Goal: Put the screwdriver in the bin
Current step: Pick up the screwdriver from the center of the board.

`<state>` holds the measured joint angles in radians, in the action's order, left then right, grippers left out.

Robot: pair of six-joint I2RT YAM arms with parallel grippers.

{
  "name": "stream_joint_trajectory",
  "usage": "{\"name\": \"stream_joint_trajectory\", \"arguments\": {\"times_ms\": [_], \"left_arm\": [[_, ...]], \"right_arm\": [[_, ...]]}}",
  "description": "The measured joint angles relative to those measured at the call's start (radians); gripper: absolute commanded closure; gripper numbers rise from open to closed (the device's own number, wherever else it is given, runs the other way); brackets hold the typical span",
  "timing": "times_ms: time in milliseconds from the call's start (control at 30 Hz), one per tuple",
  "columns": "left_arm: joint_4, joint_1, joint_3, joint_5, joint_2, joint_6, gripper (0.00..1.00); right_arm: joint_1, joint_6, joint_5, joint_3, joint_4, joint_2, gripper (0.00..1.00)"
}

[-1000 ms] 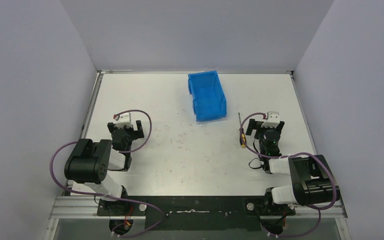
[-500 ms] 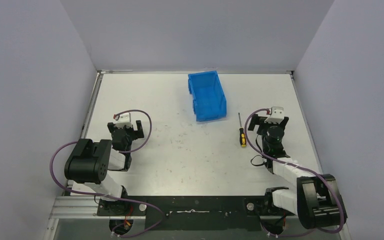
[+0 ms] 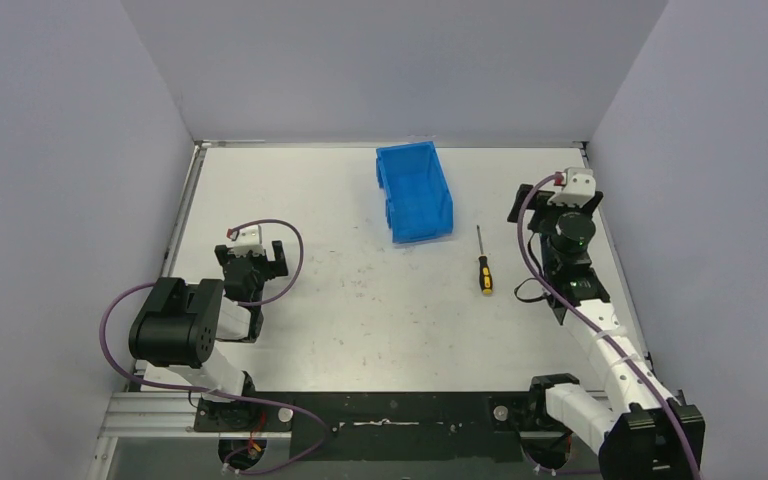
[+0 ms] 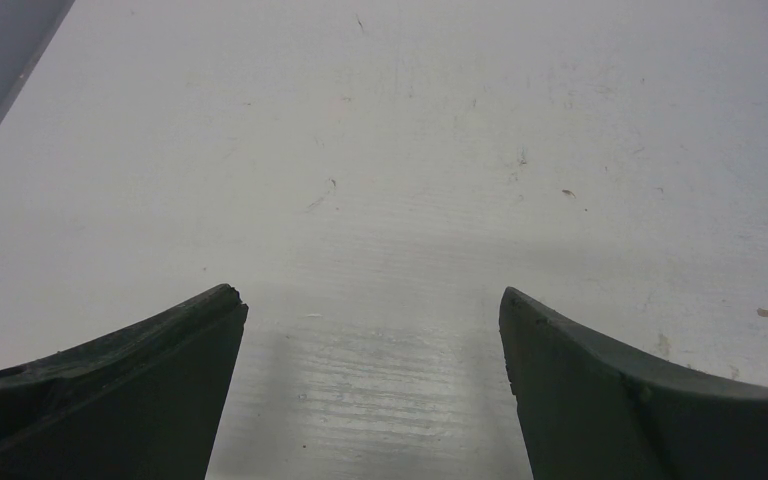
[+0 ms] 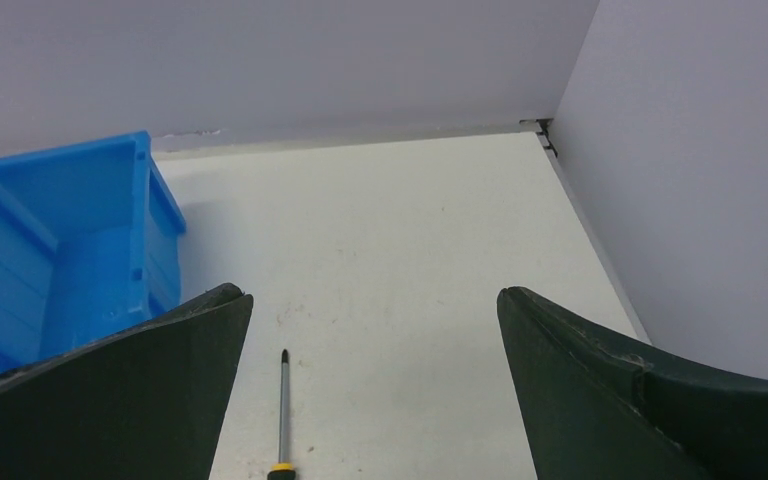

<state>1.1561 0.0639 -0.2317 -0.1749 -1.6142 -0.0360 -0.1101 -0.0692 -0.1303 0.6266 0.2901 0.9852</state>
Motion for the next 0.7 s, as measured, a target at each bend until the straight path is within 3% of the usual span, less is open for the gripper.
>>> {"name": "stream_joint_trajectory", "arguments": {"times_ms": [233,700], "left_arm": [[0.000,0.000,0.000,0.000,0.000,0.000,0.03],[0.000,0.000,0.000,0.000,0.000,0.000,0.03]], "right_arm": [[0.000,-0.008,0.005,0.241,-0.218,0.000,0.00],[0.000,-0.003,0.012,0.623,-0.499,0.087,0.00]]}}
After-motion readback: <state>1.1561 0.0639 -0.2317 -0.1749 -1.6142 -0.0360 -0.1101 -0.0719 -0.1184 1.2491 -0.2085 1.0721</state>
